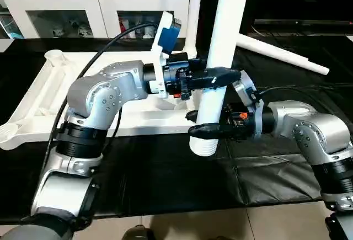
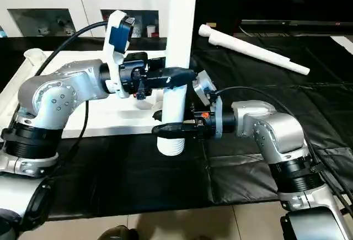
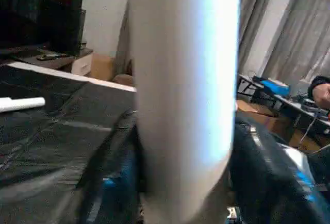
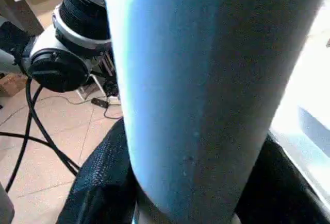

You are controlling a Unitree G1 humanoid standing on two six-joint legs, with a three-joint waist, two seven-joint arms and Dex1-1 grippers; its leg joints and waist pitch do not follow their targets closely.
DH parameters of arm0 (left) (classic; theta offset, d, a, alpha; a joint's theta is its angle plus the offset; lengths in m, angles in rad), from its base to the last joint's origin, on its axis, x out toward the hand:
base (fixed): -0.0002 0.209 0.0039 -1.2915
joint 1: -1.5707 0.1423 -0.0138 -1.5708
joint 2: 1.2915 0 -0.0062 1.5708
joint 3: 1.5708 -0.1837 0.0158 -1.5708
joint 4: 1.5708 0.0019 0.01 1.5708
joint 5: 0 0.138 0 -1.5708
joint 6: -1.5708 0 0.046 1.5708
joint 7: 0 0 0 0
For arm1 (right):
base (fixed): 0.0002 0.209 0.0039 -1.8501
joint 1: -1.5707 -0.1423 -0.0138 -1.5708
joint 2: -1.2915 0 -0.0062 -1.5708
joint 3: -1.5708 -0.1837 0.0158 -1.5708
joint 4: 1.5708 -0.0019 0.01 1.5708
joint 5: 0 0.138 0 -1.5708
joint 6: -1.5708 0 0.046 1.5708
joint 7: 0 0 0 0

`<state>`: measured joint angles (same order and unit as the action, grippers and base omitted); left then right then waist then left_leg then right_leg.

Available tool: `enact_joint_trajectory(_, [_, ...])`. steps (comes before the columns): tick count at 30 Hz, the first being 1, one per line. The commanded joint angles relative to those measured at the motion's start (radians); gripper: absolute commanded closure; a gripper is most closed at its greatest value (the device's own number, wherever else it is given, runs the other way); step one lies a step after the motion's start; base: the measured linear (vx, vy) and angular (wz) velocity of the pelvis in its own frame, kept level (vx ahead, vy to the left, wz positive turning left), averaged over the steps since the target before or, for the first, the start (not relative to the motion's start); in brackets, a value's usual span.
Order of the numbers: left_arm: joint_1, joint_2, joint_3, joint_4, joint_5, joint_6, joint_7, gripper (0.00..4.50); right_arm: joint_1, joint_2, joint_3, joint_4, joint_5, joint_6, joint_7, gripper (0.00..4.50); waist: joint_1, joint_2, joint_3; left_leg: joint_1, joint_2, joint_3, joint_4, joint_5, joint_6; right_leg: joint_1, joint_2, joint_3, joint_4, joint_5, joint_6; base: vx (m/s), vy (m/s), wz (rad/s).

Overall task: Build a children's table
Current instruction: Insert table leg to table base

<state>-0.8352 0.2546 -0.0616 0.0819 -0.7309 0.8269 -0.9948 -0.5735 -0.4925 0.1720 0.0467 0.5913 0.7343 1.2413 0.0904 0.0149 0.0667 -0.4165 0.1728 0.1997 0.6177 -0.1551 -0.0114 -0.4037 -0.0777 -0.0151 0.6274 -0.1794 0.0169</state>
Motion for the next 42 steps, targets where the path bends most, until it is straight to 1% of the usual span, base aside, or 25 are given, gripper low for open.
enact_joint_trajectory(1, [-0.035, -0.013, 0.013, -0.049, -0.059, 0.027, -0.007, 1.76, -0.004, -0.001, -0.019, 0.006, -0.005, 0.002, -0.023, 2.52, 0.002, -0.011, -0.081, 0.041, 0.044, -0.024, -0.069, -0.219, -0.018, 0.034, -0.053, 0.021, -0.072, -0.233, -0.240, 0.000, 0.000, 0.00])
enact_joint_trajectory(2, [-0.042, -0.025, 0.038, -0.052, -0.094, 0.044, 0.000, 1.60, -0.003, 0.001, -0.021, 0.006, -0.005, 0.001, -0.026, 2.53, 0.002, -0.012, -0.082, 0.041, 0.044, -0.023, -0.068, -0.218, -0.019, 0.036, -0.053, 0.021, -0.070, -0.230, -0.242, 0.000, 0.000, 0.00])
enact_joint_trajectory(3, [-0.046, -0.035, 0.056, -0.051, -0.113, 0.051, 0.012, 1.51, -0.003, 0.002, -0.022, 0.008, -0.005, 0.000, -0.029, 2.53, 0.003, -0.009, -0.081, 0.041, 0.044, -0.024, -0.068, -0.220, -0.019, 0.035, -0.054, 0.021, -0.071, -0.233, -0.245, 0.000, 0.000, 0.00])
enact_joint_trajectory(6, [-0.062, -0.065, 0.108, -0.029, -0.165, 0.081, 0.058, 1.38, -0.005, 0.009, -0.028, 0.016, -0.007, -0.001, -0.043, 2.53, 0.004, -0.009, -0.082, 0.041, 0.044, -0.024, -0.066, -0.222, -0.020, 0.035, -0.053, 0.020, -0.070, -0.227, -0.250, 0.000, 0.000, 0.00])
enact_joint_trajectory(8, [-0.070, -0.087, 0.144, -0.016, -0.206, 0.096, 0.082, 1.02, -0.008, 0.017, -0.035, 0.024, -0.007, 0.005, -0.061, 2.53, 0.004, -0.011, -0.082, 0.042, 0.043, -0.024, -0.067, -0.224, -0.016, 0.035, -0.051, 0.019, -0.073, -0.230, -0.247, 0.000, 0.000, 0.00])
enact_joint_trajectory(9, [-0.071, -0.097, 0.157, -0.016, -0.218, 0.093, 0.094, 0.99, -0.008, 0.025, -0.044, 0.027, -0.001, 0.010, -0.072, 2.53, 0.003, -0.010, -0.081, 0.041, 0.042, -0.023, -0.066, -0.225, -0.017, 0.035, -0.051, 0.020, -0.071, -0.232, -0.248, 0.000, 0.000, 0.00])
enact_joint_trajectory(12, [-0.071, -0.112, 0.166, -0.020, -0.216, 0.080, 0.110, 0.81, -0.007, 0.037, -0.058, 0.029, 0.010, 0.011, -0.086, 2.53, 0.003, -0.013, -0.081, 0.040, 0.042, -0.025, -0.067, -0.227, -0.013, 0.036, -0.053, 0.020, -0.076, -0.250, -0.237, 0.000, 0.000, 0.00])
enact_joint_trajectory(15, [-0.064, -0.124, 0.159, -0.029, -0.164, 0.027, 0.144, 0.46, -0.004, 0.057, -0.081, 0.026, 0.020, 0.003, -0.113, 2.53, 0.004, -0.013, -0.081, 0.040, 0.044, -0.026, -0.069, -0.219, -0.011, 0.036, -0.053, 0.020, -0.077, -0.245, -0.228, 0.000, 0.000, 0.00])
enact_joint_trajectory(18, [-0.068, -0.142, 0.184, -0.017, -0.139, -0.005, 0.207, 0.28, -0.004, 0.085, -0.116, 0.026, 0.043, 0.000, -0.150, 2.54, 0.003, -0.011, -0.081, 0.039, 0.043, -0.026, -0.069, -0.225, -0.018, 0.036, -0.054, 0.020, -0.079, -0.258, -0.218, 0.000, 0.000, 0.00])
enact_joint_trajectory(23, [-0.097, -0.174, 0.256, 0.040, -0.133, -0.075, 0.299, 0.28, 0.000, 0.124, -0.170, 0.031, 0.053, -0.006, -0.231, 2.54, 0.002, -0.013, -0.083, 0.040, 0.041, -0.025, -0.068, -0.217, -0.022, 0.035, -0.051, 0.019, -0.078, -0.239, -0.217, 0.000, 0.000, 0.00])
enact_joint_trajectory(25, [-0.107, -0.173, 0.275, 0.056, -0.137, -0.091, 0.313, 0.28, 0.003, 0.145, -0.197, 0.038, 0.060, -0.023, -0.273, 2.54, 0.002, -0.014, -0.082, 0.039, 0.041, -0.025, -0.069, -0.211, -0.020, 0.036, -0.053, 0.019, -0.078, -0.241, -0.214, 0.000, 0.000, 0.00])
enact_joint_trajectory(26, [-0.107, -0.173, 0.275, 0.056, -0.137, -0.091, 0.313, 0.28, 0.003, 0.145, -0.197, 0.038, 0.060, -0.023, -0.273, 2.54, 0.002, -0.013, -0.083, 0.038, 0.041, -0.025, -0.069, -0.208, -0.019, 0.035, -0.052, 0.019, -0.079, -0.240, -0.213, 0.000, 0.000, 0.00])
enact_joint_trajectory(27, [-0.115, -0.166, 0.290, 0.067, -0.137, -0.103, 0.323, 0.28, 0.005, 0.159, -0.216, 0.042, 0.055, -0.040, -0.310, 2.54, 0.001, -0.014, -0.083, 0.038, 0.041, -0.025, -0.069, -0.208, -0.019, 0.035, -0.052, 0.019, -0.078, -0.238, -0.212, 0.000, 0.000, 0.00])
enact_joint_trajectory(28, [-0.116, -0.165, 0.291, 0.067, -0.137, -0.104, 0.323, 0.28, 0.005, 0.160, -0.218, 0.042, 0.055, -0.042, -0.313, 2.54, 0.001, -0.012, -0.084, 0.039, 0.041, -0.025, -0.069, -0.202, -0.019, 0.035, -0.051, 0.018, -0.076, -0.232, -0.211, 0.000, 0.000, 0.00])
enact_joint_trajectory(31, [-0.125, -0.132, 0.292, 0.097, -0.086, -0.149, 0.336, 0.28, 0.011, 0.185, -0.249, 0.058, 0.019, -0.104, -0.388, 2.54, -0.001, -0.011, -0.083, 0.039, 0.041, -0.025, -0.072, -0.212, -0.027, 0.031, -0.051, 0.019, -0.079, -0.246, -0.196, 0.000, 0.000, 0.00])
enact_joint_trajectory(33, [-0.125, -0.120, 0.286, 0.107, -0.064, -0.163, 0.337, 0.28, 0.012, 0.196, -0.265, 0.064, 0.016, -0.115, -0.418, 2.54, -0.002, -0.010, -0.082, 0.042, 0.041, -0.025, -0.073, -0.226, -0.032, 0.030, -0.051, 0.019, -0.081, -0.265, -0.189, 0.000, 0.000, 0.00])
enact_joint_trajectory(34, [-0.113, -0.063, 0.228, 0.156, 0.050, -0.217, 0.342, 0.28, 0.014, 0.207, -0.281, 0.082, -0.033, -0.164, -0.497, 2.54, -0.001, -0.014, -0.081, 0.041, 0.042, -0.026, -0.074, -0.226, -0.035, 0.031, -0.053, 0.020, -0.083, -0.274, -0.183, 0.000, 0.000, 0.00])
enact_joint_trajectory(35, [-0.106, -0.037, 0.196, 0.180, 0.109, -0.246, 0.343, 0.28, 0.017, 0.206, -0.277, 0.088, -0.071, -0.196, -0.527, 2.54, -0.005, -0.010, -0.080, 0.043, 0.041, -0.028, -0.078, -0.243, -0.054, 0.026, -0.051, 0.020, -0.085, -0.309, -0.152, 0.000, 0.000, 0.00])
enact_joint_trajectory(36, [-0.106, -0.037, 0.196, 0.180, 0.109, -0.246, 0.343, 0.28, 0.017, 0.206, -0.277, 0.088, -0.071, -0.196, -0.527, 2.54, -0.004, -0.008, -0.081, 0.046, 0.043, -0.028, -0.079, -0.248, -0.061, 0.023, -0.051, 0.021, -0.086, -0.315, -0.143, 0.000, 0.000, 0.00])
enact_joint_trajectory(37, [-0.095, -0.013, 0.170, 0.204, 0.157, -0.266, 0.344, 0.28, 0.023, 0.210, -0.270, 0.094, -0.118, -0.226, -0.575, 2.54, -0.005, -0.006, -0.080, 0.044, 0.043, -0.030, -0.080, -0.246, -0.069, 0.023, -0.052, 0.022, -0.086, -0.313, -0.137, 0.000, 0.000, 0.00])
enact_joint_trajectory(38, [-0.084, 0.003, 0.155, 0.225, 0.184, -0.277, 0.347, 0.28, 0.033, 0.213, -0.252, 0.096, -0.172, -0.267, -0.620, 2.54, -0.007, -0.007, -0.082, 0.044, 0.041, -0.028, -0.081, -0.247, -0.079, 0.026, -0.050, 0.021, -0.081, -0.296, -0.140, 0.000, 0.000, 0.00])
enact_joint_trajectory(39, [-0.069, 0.023, 0.131, 0.250, 0.220, -0.304, 0.339, 0.28, 0.039, 0.240, -0.262, 0.097, -0.187, -0.269, -0.685, 2.54, -0.004, -0.006, -0.083, 0.044, 0.042, -0.028, -0.081, -0.239, -0.082, 0.025, -0.052, 0.021, -0.081, -0.282, -0.141, 0.000, 0.000, 0.00])
enact_joint_trajectory(40, [-0.069, 0.023, 0.131, 0.250, 0.220, -0.304, 0.339, 0.28, 0.039, 0.240, -0.262, 0.097, -0.187, -0.269, -0.685, 2.54, -0.009, -0.008, -0.085, 0.042, 0.039, -0.027, -0.081, -0.223, -0.081, 0.027, -0.048, 0.021, -0.075, -0.241, -0.151, 0.000, 0.000, 0.00])
enact_joint_trajectory(41, [-0.059, 0.037, 0.114, 0.267, 0.245, -0.324, 0.332, 0.28, 0.042, 0.259, -0.270, 0.097, -0.194, -0.267, -0.729, 2.54, -0.008, -0.006, -0.086, 0.043, 0.040, -0.027, -0.080, -0.218, -0.077, 0.026, -0.050, 0.021, -0.076, -0.228, -0.156, 0.000, 0.000, 0.00])
enact_joint_trajectory(42, [-0.049, 0.053, 0.086, 0.285, 0.278, -0.350, 0.325, 0.28, 0.047, 0.275, -0.267, 0.099, -0.206, -0.290, -0.754, 2.54, -0.008, -0.005, -0.086, 0.041, 0.041, -0.027, -0.080, -0.218, -0.070, 0.024, -0.051, 0.022, -0.075, -0.219, -0.162, 0.000, 0.000, 0.00])
